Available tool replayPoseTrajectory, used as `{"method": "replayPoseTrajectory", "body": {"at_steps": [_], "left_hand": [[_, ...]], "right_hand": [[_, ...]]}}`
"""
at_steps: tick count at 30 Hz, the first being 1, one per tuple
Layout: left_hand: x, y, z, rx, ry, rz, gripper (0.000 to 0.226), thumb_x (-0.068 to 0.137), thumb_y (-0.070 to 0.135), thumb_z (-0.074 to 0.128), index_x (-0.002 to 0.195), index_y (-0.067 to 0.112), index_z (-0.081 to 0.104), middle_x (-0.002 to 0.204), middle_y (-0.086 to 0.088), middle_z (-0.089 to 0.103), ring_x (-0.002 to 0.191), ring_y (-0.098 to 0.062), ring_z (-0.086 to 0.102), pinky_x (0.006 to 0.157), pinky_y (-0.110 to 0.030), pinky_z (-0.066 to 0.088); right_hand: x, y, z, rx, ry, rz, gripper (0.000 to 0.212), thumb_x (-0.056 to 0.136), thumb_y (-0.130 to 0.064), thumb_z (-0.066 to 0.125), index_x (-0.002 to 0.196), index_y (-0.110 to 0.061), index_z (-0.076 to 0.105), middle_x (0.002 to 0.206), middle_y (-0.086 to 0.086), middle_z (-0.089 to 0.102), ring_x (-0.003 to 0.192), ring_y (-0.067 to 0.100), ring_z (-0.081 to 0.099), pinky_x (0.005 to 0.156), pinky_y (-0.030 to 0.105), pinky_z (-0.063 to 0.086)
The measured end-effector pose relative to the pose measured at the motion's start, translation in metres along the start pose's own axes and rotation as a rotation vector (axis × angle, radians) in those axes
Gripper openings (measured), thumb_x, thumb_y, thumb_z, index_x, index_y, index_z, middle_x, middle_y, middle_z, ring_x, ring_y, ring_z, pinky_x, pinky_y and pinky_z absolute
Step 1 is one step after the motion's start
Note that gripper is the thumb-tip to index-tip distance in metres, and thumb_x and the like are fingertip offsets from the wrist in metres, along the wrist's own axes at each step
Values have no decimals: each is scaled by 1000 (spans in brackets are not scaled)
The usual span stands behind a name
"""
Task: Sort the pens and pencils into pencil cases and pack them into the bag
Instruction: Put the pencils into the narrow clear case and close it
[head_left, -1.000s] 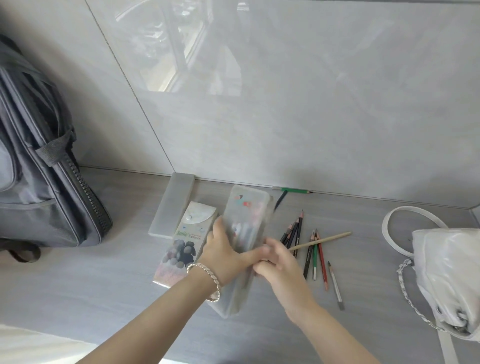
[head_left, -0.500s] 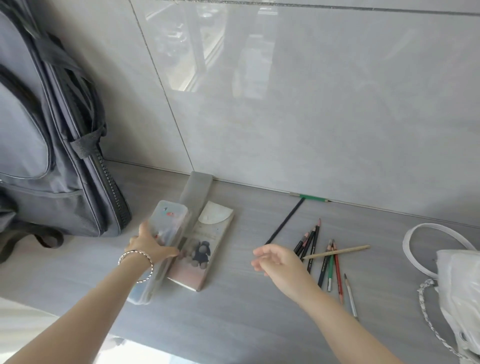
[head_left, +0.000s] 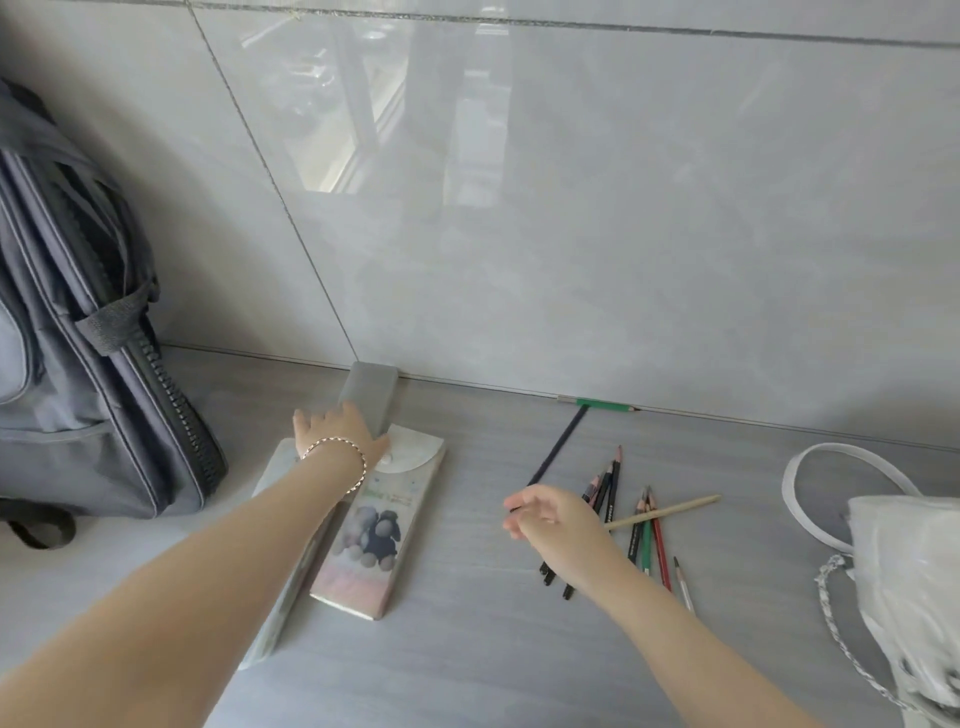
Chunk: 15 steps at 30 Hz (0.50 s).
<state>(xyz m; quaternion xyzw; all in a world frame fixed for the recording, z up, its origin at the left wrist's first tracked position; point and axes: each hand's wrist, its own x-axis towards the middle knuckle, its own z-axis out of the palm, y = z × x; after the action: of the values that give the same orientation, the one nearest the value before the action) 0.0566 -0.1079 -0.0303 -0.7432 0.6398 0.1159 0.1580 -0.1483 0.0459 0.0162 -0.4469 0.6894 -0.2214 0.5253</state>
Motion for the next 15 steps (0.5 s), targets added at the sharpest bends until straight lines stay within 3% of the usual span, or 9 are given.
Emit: {"method": "replayPoseTrajectory", "body": {"at_steps": [4, 7, 9, 11, 15], "left_hand": [[21, 7, 3, -193, -130, -163, 74, 78, 35, 64, 135, 5, 27, 131, -14, 49, 121, -31, 49, 99, -41, 39], [26, 5, 3, -276, -128, -155, 70, 74, 28, 68, 130, 3, 35, 124, -17, 54, 114, -35, 54, 93, -43, 48], [24, -2, 3, -344, -86, -143, 61, 69, 28, 69, 120, 5, 45, 115, -18, 59, 102, -36, 59, 85, -41, 52], [16, -8, 3, -404, -20, -118, 58, 65, 31, 69, 115, 8, 49, 111, -17, 58, 91, -36, 60, 75, -37, 52], [-6, -8, 2, -572, 152, 38, 72, 66, 30, 75, 127, 9, 41, 127, -13, 45, 104, -32, 54, 77, -32, 41]], "right_hand": [[1, -1, -6, -18, 26, 3, 22, 90, -12, 43, 101, -23, 58, 97, -1, 68, 97, 26, 63, 84, 37, 50], [1, 3, -8, -10, 35, -3, 21, 91, -13, 44, 100, -25, 58, 100, -1, 68, 97, 17, 63, 84, 29, 49], [1, 5, -9, 5, 38, -16, 21, 91, -12, 44, 99, -26, 58, 99, -3, 68, 96, 13, 62, 79, 20, 47], [1, 5, -9, 27, 58, -26, 23, 90, -10, 44, 96, -27, 58, 96, -4, 68, 94, 14, 63, 80, 23, 49], [2, 5, -7, 62, 100, -74, 25, 89, -8, 47, 87, -32, 57, 93, -3, 69, 95, 12, 63, 82, 21, 47]]}}
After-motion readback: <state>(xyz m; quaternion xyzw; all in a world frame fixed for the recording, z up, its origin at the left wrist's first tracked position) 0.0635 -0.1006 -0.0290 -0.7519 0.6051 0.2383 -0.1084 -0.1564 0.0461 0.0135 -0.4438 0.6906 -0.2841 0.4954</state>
